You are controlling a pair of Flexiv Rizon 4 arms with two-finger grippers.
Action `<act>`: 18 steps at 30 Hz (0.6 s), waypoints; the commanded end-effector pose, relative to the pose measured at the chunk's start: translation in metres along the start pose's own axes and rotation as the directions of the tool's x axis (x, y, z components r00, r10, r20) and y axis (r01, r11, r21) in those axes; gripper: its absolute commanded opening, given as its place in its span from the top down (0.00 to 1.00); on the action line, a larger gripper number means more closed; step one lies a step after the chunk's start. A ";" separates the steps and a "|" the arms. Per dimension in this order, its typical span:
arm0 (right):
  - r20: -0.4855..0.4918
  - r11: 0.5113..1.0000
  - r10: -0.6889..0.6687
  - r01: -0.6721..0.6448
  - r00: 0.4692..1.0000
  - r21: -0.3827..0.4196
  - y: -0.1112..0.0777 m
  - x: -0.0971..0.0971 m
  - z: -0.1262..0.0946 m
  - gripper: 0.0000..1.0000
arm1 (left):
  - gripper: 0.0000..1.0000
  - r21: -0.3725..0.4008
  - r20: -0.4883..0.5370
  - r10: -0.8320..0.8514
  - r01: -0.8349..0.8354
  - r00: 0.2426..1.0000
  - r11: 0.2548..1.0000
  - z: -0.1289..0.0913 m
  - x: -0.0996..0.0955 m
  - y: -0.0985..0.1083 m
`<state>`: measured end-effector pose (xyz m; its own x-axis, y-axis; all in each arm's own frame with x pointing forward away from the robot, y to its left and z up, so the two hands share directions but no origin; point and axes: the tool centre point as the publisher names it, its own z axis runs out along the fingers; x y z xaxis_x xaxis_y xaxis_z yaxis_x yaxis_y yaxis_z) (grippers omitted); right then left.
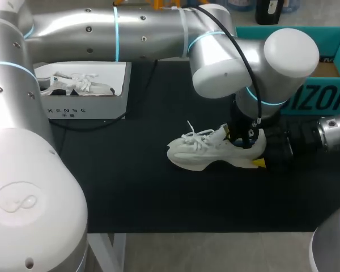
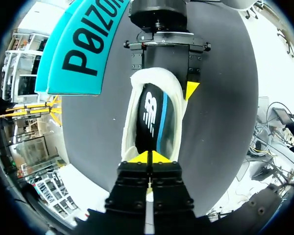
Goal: Take the shoe out of the shoebox, open the shoe tongue, remove and reinsert the insole, then place the shoe into the shoebox
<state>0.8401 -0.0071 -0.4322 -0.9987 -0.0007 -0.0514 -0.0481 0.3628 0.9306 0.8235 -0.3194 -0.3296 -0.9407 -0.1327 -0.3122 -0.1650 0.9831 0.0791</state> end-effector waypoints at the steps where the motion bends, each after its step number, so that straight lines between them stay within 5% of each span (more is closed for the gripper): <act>1: 0.001 1.000 0.001 -0.001 1.000 0.003 -0.001 0.000 0.002 1.00 | 1.00 -0.013 -0.017 0.004 -0.004 1.000 1.000 0.009 -0.002 -0.012; 5: 0.001 1.000 0.001 -0.001 1.000 0.003 -0.001 0.000 0.002 1.00 | 1.00 -0.022 -0.038 0.021 -0.022 0.999 1.000 0.016 0.000 -0.019; 11: 0.001 1.000 0.001 -0.001 1.000 0.003 -0.001 0.000 0.002 1.00 | 0.73 -0.024 -0.052 0.033 -0.034 0.998 0.999 0.022 0.006 -0.024; 18: 0.001 1.000 0.001 -0.001 1.000 0.003 -0.001 0.000 0.002 1.00 | 0.66 -0.029 -0.051 0.027 -0.029 0.998 0.999 0.019 0.004 -0.019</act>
<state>0.8401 -0.0070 -0.4322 -0.9987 -0.0008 -0.0514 -0.0482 0.3628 0.9306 0.8289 -0.3383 -0.3529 -0.9595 -0.1123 -0.2585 -0.1460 0.9826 0.1152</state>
